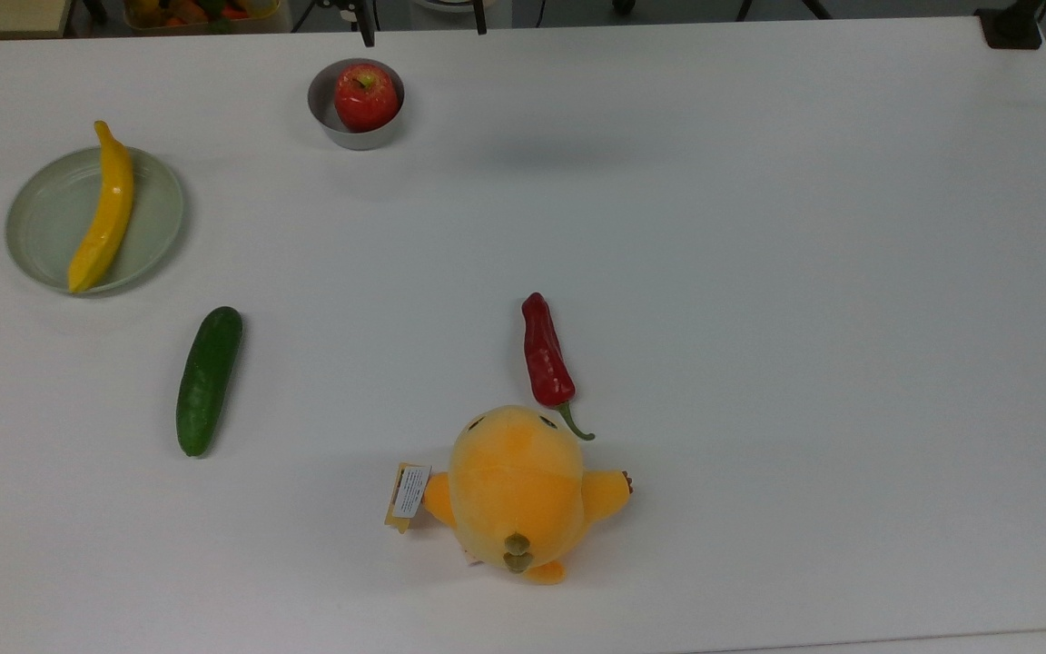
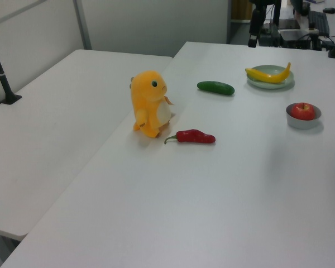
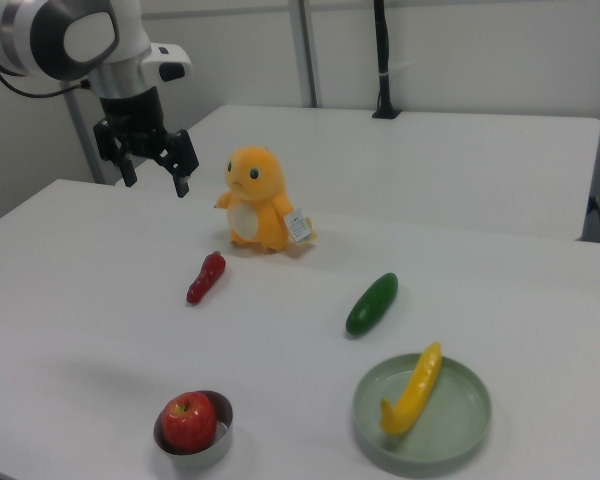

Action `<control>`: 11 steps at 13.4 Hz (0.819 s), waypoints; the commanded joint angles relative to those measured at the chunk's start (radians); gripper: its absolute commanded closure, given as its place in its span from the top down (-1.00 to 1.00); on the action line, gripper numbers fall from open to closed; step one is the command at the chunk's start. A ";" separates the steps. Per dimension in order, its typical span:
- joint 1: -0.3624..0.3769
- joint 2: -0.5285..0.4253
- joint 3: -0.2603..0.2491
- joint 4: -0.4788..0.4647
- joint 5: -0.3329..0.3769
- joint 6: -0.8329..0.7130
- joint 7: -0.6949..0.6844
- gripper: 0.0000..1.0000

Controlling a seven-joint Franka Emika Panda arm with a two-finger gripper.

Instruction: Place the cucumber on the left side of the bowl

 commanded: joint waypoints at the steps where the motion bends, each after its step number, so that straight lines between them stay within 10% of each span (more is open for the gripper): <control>1: 0.016 -0.011 -0.008 -0.030 -0.011 0.009 -0.006 1.00; 11: -0.070 0.053 -0.011 0.050 -0.015 0.034 -0.077 1.00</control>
